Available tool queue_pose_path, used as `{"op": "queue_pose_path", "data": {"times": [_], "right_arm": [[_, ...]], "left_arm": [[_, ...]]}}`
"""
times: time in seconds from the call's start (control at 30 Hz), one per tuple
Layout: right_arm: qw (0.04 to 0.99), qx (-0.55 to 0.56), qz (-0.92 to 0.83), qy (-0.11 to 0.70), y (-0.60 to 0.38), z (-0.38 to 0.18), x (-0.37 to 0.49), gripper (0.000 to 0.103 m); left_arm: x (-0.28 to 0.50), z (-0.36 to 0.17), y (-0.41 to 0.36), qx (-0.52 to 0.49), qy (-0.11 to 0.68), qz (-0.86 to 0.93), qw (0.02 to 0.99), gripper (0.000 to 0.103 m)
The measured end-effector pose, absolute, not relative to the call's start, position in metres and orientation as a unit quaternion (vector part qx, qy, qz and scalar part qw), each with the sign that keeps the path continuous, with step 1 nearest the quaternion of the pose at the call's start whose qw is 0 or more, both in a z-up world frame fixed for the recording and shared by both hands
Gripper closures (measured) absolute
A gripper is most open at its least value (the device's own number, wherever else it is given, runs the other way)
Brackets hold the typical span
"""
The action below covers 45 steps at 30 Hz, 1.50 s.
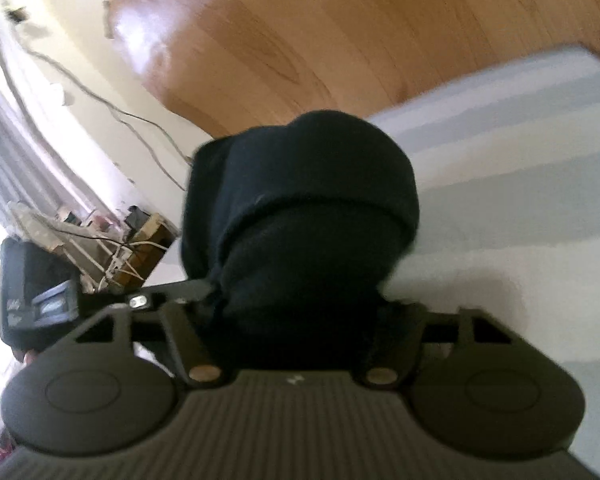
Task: Fold small clothes
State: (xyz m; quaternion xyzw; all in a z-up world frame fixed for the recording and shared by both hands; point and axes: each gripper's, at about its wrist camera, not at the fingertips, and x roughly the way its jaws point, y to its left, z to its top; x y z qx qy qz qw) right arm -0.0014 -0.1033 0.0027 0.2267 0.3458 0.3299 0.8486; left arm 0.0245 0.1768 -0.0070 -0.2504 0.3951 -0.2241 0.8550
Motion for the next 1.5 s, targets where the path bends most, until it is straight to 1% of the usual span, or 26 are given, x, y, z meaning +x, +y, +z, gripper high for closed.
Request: {"op": "queue_pose_path", "data": {"times": [0.07, 0.13, 0.3, 0.4, 0.5, 0.57, 0.6, 0.63, 0.67, 0.7, 0.73, 0.8, 0.9, 0.97, 1.17, 1.33, 1.5], "right_arm": [[0.862, 0.21, 0.332, 0.321, -0.101, 0.009, 0.004, 0.046], [0.873, 0.207, 0.329, 0.294, -0.105, 0.017, 0.016, 0.046], [0.887, 0.22, 0.321, 0.25, -0.122, 0.027, 0.07, 0.046], [0.892, 0.225, 0.3, 0.252, -0.132, 0.021, 0.109, 0.046], [0.898, 0.218, 0.268, 0.271, -0.137, 0.006, 0.148, 0.045], [0.904, 0.213, 0.238, 0.284, -0.14, -0.01, 0.165, 0.041], [0.906, 0.216, 0.224, 0.286, -0.141, -0.017, 0.169, 0.038], [0.902, 0.227, 0.211, 0.301, -0.144, -0.018, 0.173, 0.037], [0.901, 0.231, 0.212, 0.3, -0.146, -0.019, 0.173, 0.037], [0.897, 0.238, 0.214, 0.303, -0.148, -0.02, 0.174, 0.033], [0.892, 0.247, 0.216, 0.311, -0.151, -0.022, 0.177, 0.027], [0.892, 0.253, 0.213, 0.308, -0.152, -0.022, 0.176, 0.023], [0.909, 0.23, 0.194, 0.288, -0.149, -0.014, 0.158, 0.017], [0.922, 0.207, 0.171, 0.278, -0.153, -0.011, 0.145, 0.016], [0.929, 0.197, 0.142, 0.279, -0.158, -0.009, 0.092, 0.016], [0.936, 0.165, 0.119, 0.287, -0.156, -0.012, 0.04, 0.016], [0.944, 0.154, 0.095, 0.275, -0.154, -0.011, -0.007, 0.016]], "left_arm": [[0.034, 0.001, 0.175, -0.267, 0.385, -0.238, 0.851, 0.009], [0.049, 0.011, 0.17, -0.268, 0.37, -0.245, 0.855, 0.011], [0.107, 0.029, 0.149, -0.257, 0.342, -0.247, 0.869, 0.011], [0.15, 0.024, 0.128, -0.249, 0.348, -0.239, 0.871, 0.013], [0.191, 0.004, 0.107, -0.247, 0.373, -0.222, 0.867, 0.016], [0.207, -0.011, 0.096, -0.231, 0.391, -0.205, 0.867, 0.016], [0.21, -0.019, 0.09, -0.221, 0.396, -0.201, 0.868, 0.013], [0.208, -0.022, 0.087, -0.213, 0.383, -0.198, 0.877, 0.006], [0.205, -0.025, 0.085, -0.205, 0.374, -0.197, 0.883, 0.002], [0.203, -0.029, 0.083, -0.203, 0.374, -0.196, 0.884, 0.0], [0.202, -0.03, 0.084, -0.203, 0.371, -0.197, 0.885, 0.0], [0.197, -0.026, 0.084, -0.195, 0.372, -0.189, 0.888, 0.0], [0.175, -0.018, 0.084, -0.186, 0.356, -0.167, 0.901, 0.0], [0.154, -0.014, 0.084, -0.173, 0.345, -0.154, 0.91, 0.0], [0.09, -0.006, 0.08, -0.097, 0.328, -0.131, 0.931, 0.0], [0.053, -0.012, 0.073, -0.092, 0.343, -0.135, 0.925, 0.0], [0.014, -0.014, 0.064, -0.063, 0.327, -0.106, 0.937, 0.0]]}}
